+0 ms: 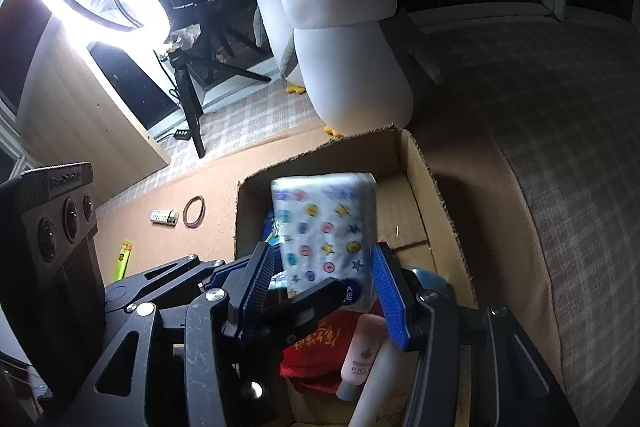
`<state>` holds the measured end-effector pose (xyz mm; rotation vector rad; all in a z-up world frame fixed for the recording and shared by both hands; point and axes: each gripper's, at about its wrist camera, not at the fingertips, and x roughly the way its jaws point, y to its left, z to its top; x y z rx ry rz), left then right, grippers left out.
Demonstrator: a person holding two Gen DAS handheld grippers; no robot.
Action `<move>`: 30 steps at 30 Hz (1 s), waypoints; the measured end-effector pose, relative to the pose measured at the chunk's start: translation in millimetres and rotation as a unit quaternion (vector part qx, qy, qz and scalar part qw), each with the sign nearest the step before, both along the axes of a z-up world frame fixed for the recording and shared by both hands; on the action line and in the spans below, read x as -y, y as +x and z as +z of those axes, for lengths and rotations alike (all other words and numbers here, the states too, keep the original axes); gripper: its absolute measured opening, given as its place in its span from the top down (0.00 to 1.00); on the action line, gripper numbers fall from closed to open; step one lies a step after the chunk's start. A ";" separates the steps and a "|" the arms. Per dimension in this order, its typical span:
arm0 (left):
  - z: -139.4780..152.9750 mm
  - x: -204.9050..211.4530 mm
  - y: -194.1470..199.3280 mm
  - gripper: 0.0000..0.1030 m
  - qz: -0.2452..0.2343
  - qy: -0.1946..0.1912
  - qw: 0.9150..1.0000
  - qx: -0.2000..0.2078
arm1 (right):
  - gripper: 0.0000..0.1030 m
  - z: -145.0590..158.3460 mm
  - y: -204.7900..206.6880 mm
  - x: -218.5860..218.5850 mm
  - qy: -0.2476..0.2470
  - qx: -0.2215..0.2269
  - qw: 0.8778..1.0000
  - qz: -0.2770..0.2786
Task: Organize objects
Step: 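Carry the tissue pack with the right tool into the box and release, then move the right tool out of the box toward the green tube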
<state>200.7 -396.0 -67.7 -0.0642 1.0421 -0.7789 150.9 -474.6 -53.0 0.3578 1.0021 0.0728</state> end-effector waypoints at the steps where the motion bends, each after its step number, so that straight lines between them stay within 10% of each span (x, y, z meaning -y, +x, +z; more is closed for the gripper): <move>1: 0.3 -1.7 -0.1 0.33 0.001 0.000 1.000 0.002 | 0.51 1.5 -0.7 0.7 -0.006 0.002 1.000 -0.001; 16: 5.9 -63.0 -14.5 0.33 0.021 0.008 1.000 0.004 | 0.44 2.4 -13.7 -17.4 -0.019 0.004 1.000 -0.019; 30: 12.2 -216.2 -46.0 0.33 0.094 0.027 0.995 0.002 | 0.44 -3.6 -26.9 -101.7 0.007 0.015 1.000 0.015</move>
